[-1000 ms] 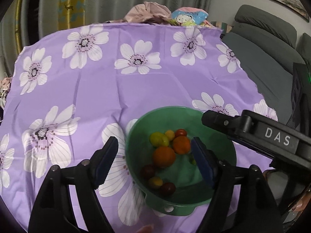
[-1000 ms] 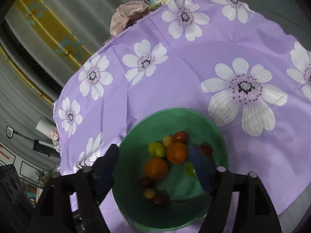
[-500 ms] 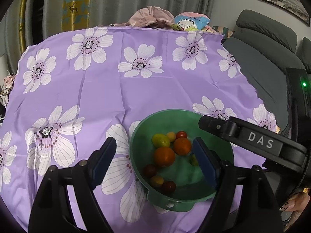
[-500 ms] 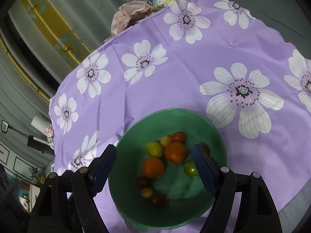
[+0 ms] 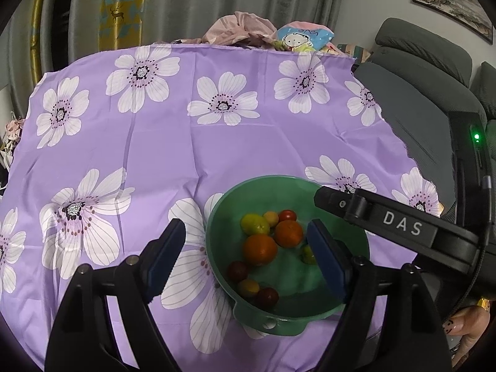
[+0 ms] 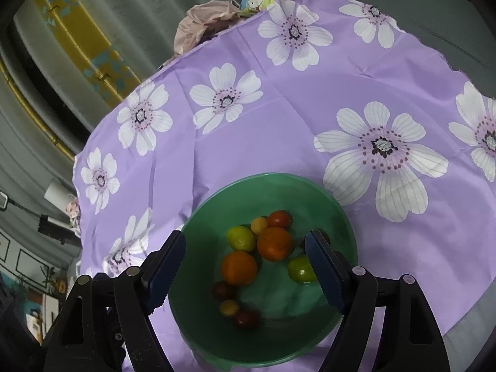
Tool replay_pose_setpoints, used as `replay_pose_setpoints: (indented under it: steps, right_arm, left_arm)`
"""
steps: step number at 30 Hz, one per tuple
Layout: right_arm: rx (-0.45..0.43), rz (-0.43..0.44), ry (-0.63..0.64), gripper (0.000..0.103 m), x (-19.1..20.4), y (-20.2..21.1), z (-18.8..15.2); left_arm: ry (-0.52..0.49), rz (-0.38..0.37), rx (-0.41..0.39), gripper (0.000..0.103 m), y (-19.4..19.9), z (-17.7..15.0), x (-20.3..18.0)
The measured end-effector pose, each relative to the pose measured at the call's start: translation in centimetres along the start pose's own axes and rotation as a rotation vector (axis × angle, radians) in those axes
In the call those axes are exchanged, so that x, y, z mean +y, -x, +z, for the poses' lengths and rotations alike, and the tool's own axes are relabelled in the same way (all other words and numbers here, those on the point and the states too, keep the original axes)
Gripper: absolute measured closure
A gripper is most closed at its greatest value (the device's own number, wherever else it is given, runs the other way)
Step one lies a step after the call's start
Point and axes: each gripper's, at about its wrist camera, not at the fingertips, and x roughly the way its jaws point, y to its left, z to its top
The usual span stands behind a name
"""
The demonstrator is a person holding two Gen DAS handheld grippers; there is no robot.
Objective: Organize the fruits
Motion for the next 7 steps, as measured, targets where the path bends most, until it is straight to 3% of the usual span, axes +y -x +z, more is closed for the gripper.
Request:
replay_pose_setpoints:
  steps: [7]
  right_arm:
    - [-0.001,0.001,-0.001,0.023,0.03,-0.02,-0.02]
  left_arm:
    - [0.008,-0.002,0.000,0.022,0.30,0.02,0.34]
